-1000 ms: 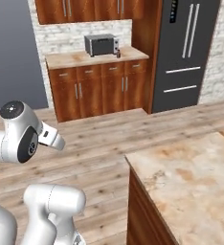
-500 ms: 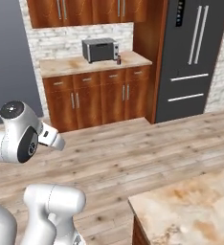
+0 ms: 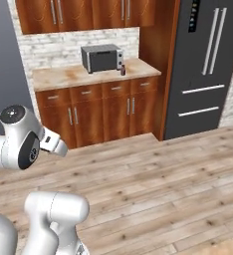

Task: There is a wine glass and glass cup on the dining counter. Place the wine bottle next to the wine glass and the juice bottle next to the glass cup.

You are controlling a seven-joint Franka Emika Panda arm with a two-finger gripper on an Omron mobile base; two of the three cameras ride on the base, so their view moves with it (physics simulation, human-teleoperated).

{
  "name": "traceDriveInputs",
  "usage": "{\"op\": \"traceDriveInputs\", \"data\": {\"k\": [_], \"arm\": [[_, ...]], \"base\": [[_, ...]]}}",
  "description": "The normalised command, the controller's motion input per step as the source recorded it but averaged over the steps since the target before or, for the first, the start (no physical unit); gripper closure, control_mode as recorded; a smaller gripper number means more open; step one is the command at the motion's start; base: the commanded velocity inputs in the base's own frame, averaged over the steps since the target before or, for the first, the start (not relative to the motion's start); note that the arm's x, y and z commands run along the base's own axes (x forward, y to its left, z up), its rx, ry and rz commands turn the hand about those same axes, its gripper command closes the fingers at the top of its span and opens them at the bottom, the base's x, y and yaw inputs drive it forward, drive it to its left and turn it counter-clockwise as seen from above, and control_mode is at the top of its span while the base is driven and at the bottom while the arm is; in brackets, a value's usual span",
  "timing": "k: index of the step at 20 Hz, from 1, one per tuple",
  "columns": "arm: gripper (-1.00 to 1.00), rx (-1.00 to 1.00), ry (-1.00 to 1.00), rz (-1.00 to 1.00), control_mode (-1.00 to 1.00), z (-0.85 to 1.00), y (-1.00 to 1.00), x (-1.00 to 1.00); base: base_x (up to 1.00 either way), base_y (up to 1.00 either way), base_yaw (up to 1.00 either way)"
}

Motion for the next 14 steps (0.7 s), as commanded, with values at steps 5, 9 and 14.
{"op": "traceDriveInputs", "data": {"k": [5,9,14], "arm": [[-1.00,0.00,0.00,0.00,1.00,0.00,0.00,0.00],[-1.00,0.00,0.00,0.00,1.00,0.00,0.00,0.00],[-1.00,0.00,0.00,0.00,1.00,0.00,0.00,0.00]], "base": [[0.84,-0.03,-0.04],[0.82,-0.08,-0.05],[0.81,-0.12,-0.06]]}}
